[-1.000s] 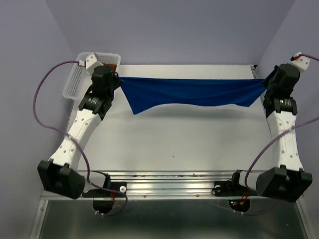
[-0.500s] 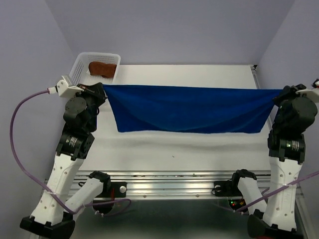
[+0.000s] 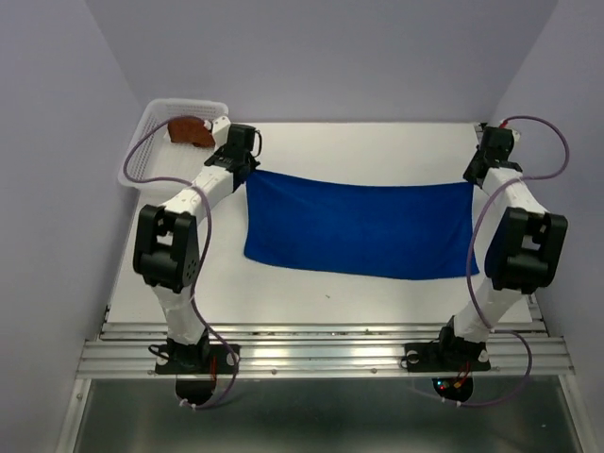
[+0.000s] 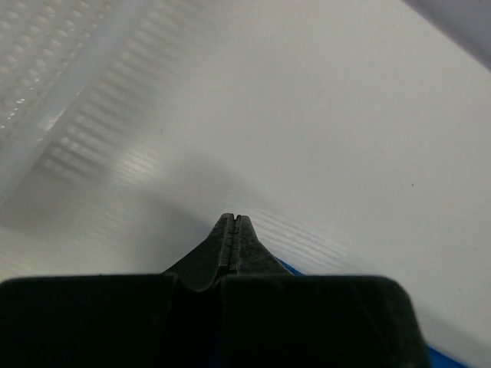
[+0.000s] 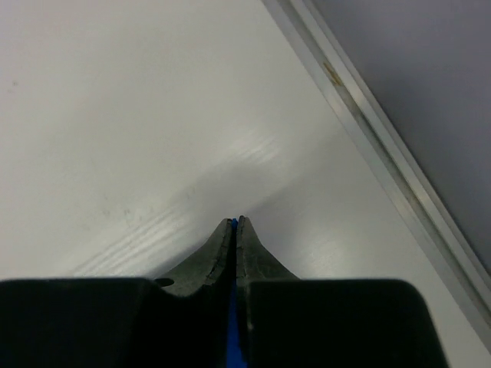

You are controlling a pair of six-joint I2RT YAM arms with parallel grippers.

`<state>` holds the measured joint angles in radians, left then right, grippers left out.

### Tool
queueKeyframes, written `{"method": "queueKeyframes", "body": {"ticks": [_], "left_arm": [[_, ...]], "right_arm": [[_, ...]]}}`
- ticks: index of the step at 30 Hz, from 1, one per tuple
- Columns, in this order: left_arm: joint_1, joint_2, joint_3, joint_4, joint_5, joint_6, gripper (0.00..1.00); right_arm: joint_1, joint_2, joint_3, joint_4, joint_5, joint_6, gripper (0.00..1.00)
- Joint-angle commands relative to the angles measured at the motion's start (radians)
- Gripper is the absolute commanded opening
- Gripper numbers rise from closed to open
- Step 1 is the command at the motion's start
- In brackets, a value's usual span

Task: Roll the towels
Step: Fold the towel

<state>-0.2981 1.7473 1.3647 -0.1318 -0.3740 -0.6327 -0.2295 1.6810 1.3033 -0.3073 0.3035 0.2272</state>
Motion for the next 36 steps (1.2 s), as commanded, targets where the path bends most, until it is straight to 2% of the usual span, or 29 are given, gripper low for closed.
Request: {"method": "queueKeyframes", "body": {"ticks": [1, 6, 9, 13, 16, 24, 27, 36], "left_arm": [[0.013, 0.165, 0.209, 0.012, -0.009, 0.028, 0.00], [0.019, 0.328, 0.407, 0.000, -0.002, 0.054, 0.00], [0.022, 0.397, 0.467, 0.012, 0.023, 0.085, 0.00], [0.028, 0.461, 0.521, -0.002, 0.037, 0.093, 0.00], [0.033, 0.452, 0.513, 0.006, 0.041, 0.093, 0.00], [0.034, 0.304, 0.320, 0.063, 0.018, 0.090, 0.00], [0.036, 0.232, 0.181, 0.095, 0.023, 0.077, 0.00], [0.036, 0.064, -0.042, 0.152, 0.038, 0.062, 0.00]], "right_arm": [[-0.008, 0.180, 0.206, 0.111, -0.050, -0.055, 0.01], [-0.008, 0.364, 0.395, 0.106, -0.086, -0.094, 0.01], [-0.008, 0.434, 0.490, 0.100, -0.107, -0.111, 0.01], [-0.017, 0.474, 0.525, 0.102, -0.110, -0.126, 0.01], [-0.028, 0.473, 0.527, 0.102, -0.103, -0.127, 0.01], [-0.047, 0.369, 0.395, 0.123, -0.096, -0.106, 0.01], [-0.056, 0.312, 0.295, 0.148, -0.102, -0.094, 0.01], [-0.085, 0.163, 0.079, 0.211, -0.116, -0.084, 0.01]]}}
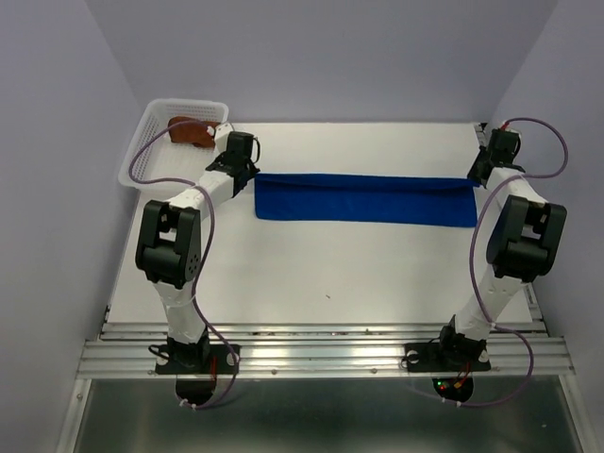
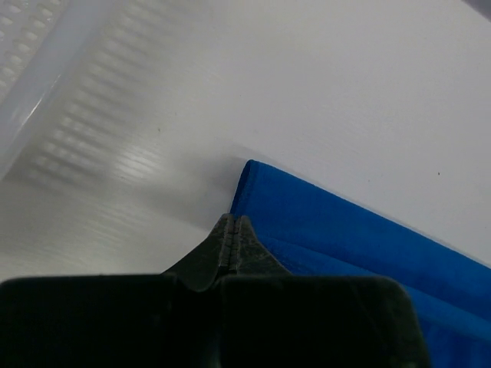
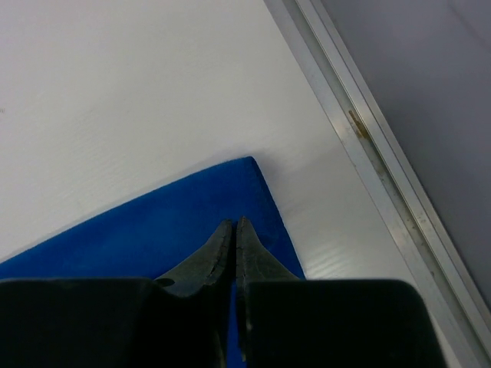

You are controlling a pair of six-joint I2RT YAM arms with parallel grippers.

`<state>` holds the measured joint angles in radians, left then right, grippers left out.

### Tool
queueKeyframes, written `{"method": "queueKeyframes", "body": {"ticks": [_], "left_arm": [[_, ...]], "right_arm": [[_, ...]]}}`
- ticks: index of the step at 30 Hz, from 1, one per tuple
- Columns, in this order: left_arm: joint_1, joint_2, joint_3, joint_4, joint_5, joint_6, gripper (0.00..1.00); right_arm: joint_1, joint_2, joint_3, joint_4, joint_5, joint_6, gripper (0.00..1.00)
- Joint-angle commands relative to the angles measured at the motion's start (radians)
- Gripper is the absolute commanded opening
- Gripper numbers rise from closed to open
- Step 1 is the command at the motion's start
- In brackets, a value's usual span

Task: Roll the towels
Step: Fold the towel

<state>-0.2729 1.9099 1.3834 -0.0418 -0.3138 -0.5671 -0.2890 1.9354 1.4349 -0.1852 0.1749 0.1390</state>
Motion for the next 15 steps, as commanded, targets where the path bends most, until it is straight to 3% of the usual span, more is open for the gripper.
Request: {"method": "queueKeyframes", "body": {"ticks": [1, 15], "left_arm": [[0.009, -0.106, -0.075, 0.065, -0.016, -0.004, 0.00], [0.008, -0.155, -0.224, 0.112, 0.021, -0.036, 0.00]], "right_arm": [[-0.025, -0.101, -0.068, 0.092, 0.015, 0.004, 0.01], [-0.053, -0.161, -0.189, 0.105, -0.017, -0.024, 0.01]]}}
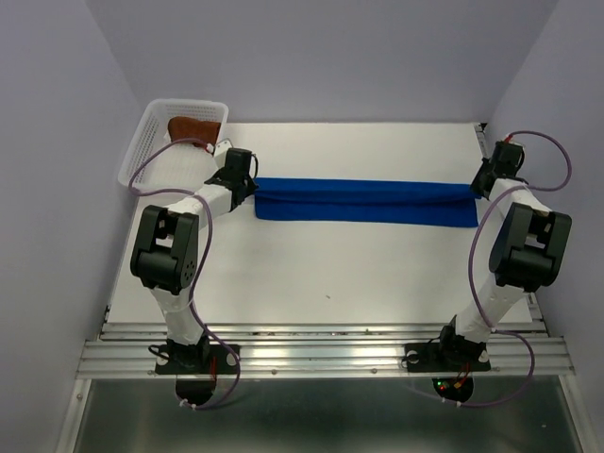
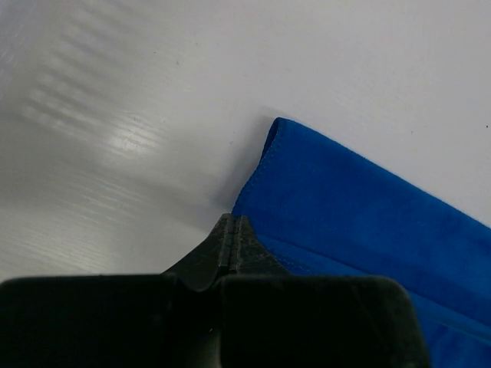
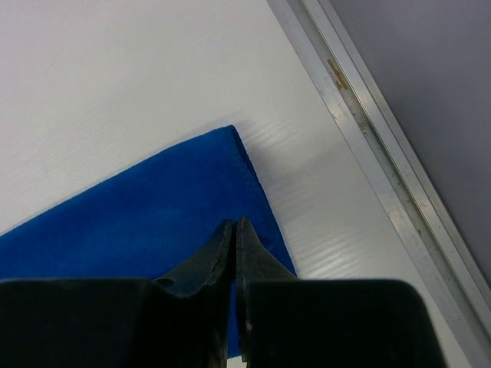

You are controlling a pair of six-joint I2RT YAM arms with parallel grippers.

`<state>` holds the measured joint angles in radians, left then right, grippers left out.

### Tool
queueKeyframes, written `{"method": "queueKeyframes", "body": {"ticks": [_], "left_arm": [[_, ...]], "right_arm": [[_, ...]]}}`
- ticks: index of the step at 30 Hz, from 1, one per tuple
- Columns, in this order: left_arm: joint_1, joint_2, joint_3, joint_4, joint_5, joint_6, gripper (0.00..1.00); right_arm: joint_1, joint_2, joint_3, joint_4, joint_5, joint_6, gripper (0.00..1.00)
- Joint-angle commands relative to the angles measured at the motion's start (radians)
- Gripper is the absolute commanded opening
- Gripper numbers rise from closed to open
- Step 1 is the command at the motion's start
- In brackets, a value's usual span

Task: Roll the towels
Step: Fold the towel

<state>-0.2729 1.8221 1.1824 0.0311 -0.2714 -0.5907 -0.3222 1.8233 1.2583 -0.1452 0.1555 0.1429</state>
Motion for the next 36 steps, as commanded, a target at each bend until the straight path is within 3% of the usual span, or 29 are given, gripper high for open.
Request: {"method": "queueKeyframes", "body": {"ticks": [1, 14, 20, 22, 23, 25, 26, 29, 30, 31, 32, 34, 36], "left_arm": [[0.008, -0.066, -0.027, 0.039, -0.019, -0.014, 0.00], [0.008, -0.083, -0.109, 0.026, 0.020, -0.072, 0.00], [0.008, -0.081, -0.113, -0.061, 0.009, -0.095, 0.00], [0.008, -0.075, -0.093, -0.097, 0.009, -0.103, 0.07], [0.008, -0.076, -0.090, -0.127, 0.009, -0.104, 0.16], [0.008, -0.092, -0.092, -0.148, 0.005, -0.106, 0.27], [0.008, -0.115, -0.092, -0.170, -0.002, -0.113, 0.41], [0.008, -0.167, -0.093, -0.212, -0.006, -0.107, 0.55], [0.009, -0.181, -0.095, -0.215, 0.001, -0.103, 0.67], [0.009, -0.193, -0.096, -0.217, 0.021, -0.098, 0.98], [0.008, -0.210, -0.093, -0.220, 0.032, -0.090, 0.99], [0.003, -0.225, -0.084, -0.214, 0.064, -0.087, 0.99], [0.000, -0.225, -0.061, -0.209, 0.075, -0.067, 0.99]], "right_arm": [[-0.020, -0.045, -0.016, 0.067, 0.001, -0.029, 0.01], [-0.029, -0.047, -0.086, 0.072, 0.022, -0.014, 0.05], [-0.038, -0.065, -0.148, 0.075, 0.114, 0.061, 0.21], [-0.067, -0.079, -0.163, 0.075, 0.116, 0.102, 0.34], [-0.067, -0.085, -0.180, 0.075, 0.121, 0.113, 0.39], [-0.080, -0.114, -0.194, 0.073, 0.127, 0.129, 0.57], [-0.080, -0.124, -0.197, 0.068, 0.145, 0.132, 0.57], [-0.080, -0.160, -0.195, 0.053, 0.145, 0.135, 0.63], [-0.080, -0.168, -0.192, 0.047, 0.129, 0.130, 0.68], [-0.080, -0.176, -0.191, 0.042, 0.101, 0.112, 0.77], [-0.080, -0.189, -0.188, 0.042, 0.034, 0.104, 0.81], [-0.080, -0.193, -0.177, 0.042, -0.048, 0.067, 1.00], [-0.080, -0.190, -0.165, 0.039, -0.143, 0.049, 1.00]]}}
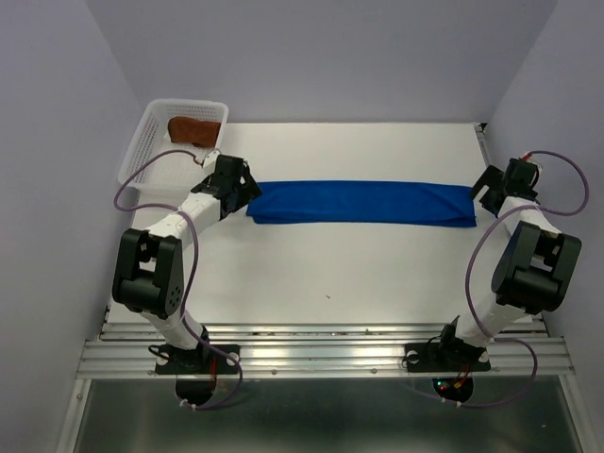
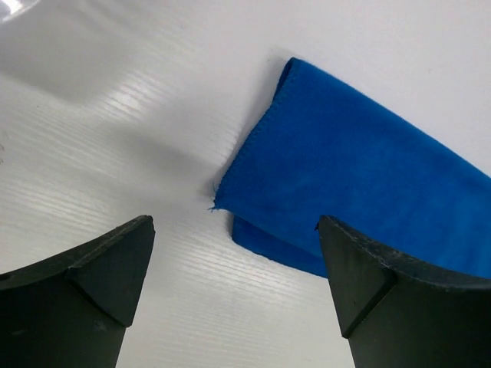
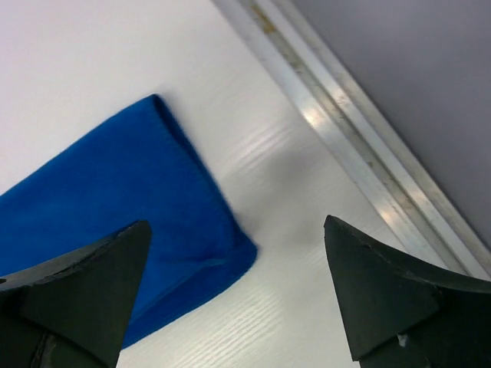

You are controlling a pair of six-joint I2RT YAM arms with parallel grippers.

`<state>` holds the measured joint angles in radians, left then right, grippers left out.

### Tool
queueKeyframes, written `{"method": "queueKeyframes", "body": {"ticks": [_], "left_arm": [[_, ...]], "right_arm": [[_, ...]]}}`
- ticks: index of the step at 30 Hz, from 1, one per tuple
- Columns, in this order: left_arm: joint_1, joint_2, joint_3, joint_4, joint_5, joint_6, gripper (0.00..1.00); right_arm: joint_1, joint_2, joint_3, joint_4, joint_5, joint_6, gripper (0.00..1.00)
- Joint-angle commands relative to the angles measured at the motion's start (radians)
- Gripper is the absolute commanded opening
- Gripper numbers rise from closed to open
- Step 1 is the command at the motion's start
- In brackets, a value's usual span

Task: Roll the towels
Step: Fold the towel

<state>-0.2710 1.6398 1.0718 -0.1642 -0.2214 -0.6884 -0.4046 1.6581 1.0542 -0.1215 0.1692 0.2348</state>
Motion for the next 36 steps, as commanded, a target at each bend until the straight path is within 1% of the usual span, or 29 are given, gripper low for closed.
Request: {"method": "queueKeyframes", "body": {"ticks": [1, 3, 4, 6, 8, 9, 11, 12, 14, 16, 19, 24, 27, 29, 32, 36], "left_arm": [[-0.007, -0.040, 0.078, -0.015, 0.034, 0.036, 0.99], [-0.013, -0.021, 0.109, -0.014, 0.043, 0.041, 0.99], [-0.020, -0.002, 0.140, 0.000, 0.065, 0.059, 0.99], [-0.030, 0.029, 0.177, 0.003, 0.073, 0.067, 0.99], [-0.037, 0.090, 0.235, 0.009, 0.102, 0.078, 0.99], [-0.043, 0.112, 0.252, 0.014, 0.115, 0.079, 0.99], [-0.048, 0.194, 0.307, 0.035, 0.196, 0.078, 0.99], [-0.051, 0.195, 0.307, 0.035, 0.197, 0.078, 0.99], [-0.054, 0.245, 0.324, 0.052, 0.252, 0.076, 0.99], [-0.054, 0.287, 0.338, 0.051, 0.269, 0.073, 0.99], [-0.053, 0.334, 0.362, 0.035, 0.283, 0.090, 0.99], [-0.017, 0.380, 0.373, -0.003, 0.264, 0.087, 0.99], [0.013, 0.382, 0.326, 0.032, 0.293, 0.089, 0.99], [0.021, 0.388, 0.326, 0.031, 0.287, 0.098, 0.99], [0.026, 0.414, 0.349, 0.006, 0.280, 0.125, 0.99], [0.027, 0.442, 0.369, 0.006, 0.309, 0.159, 0.99]], "right_arm": [[0.003, -0.021, 0.053, 0.016, -0.190, -0.061, 1.00], [0.003, -0.011, 0.070, 0.013, -0.253, -0.077, 1.00], [0.003, -0.008, 0.082, 0.017, -0.337, -0.100, 1.00], [0.003, 0.012, 0.111, 0.008, -0.457, -0.104, 1.00], [0.003, 0.075, 0.159, -0.044, -0.595, -0.106, 1.00], [0.012, 0.095, 0.187, -0.055, -0.602, -0.095, 1.00], [0.012, 0.146, 0.185, -0.079, -0.571, -0.042, 1.00], [0.012, 0.146, 0.184, -0.095, -0.571, -0.034, 1.00], [0.012, 0.173, 0.170, -0.112, -0.521, -0.010, 1.00], [0.012, 0.212, 0.159, -0.115, -0.496, 0.053, 1.00], [0.012, 0.259, 0.155, -0.136, -0.511, 0.090, 1.00], [-0.022, 0.258, 0.138, -0.150, -0.361, 0.106, 1.00], [-0.031, 0.249, 0.154, -0.150, -0.304, 0.071, 1.00], [-0.031, 0.246, 0.171, -0.148, -0.290, 0.040, 1.00], [-0.031, 0.249, 0.208, -0.142, -0.316, -0.051, 1.00], [-0.031, 0.266, 0.240, -0.144, -0.404, -0.172, 1.00]]}}
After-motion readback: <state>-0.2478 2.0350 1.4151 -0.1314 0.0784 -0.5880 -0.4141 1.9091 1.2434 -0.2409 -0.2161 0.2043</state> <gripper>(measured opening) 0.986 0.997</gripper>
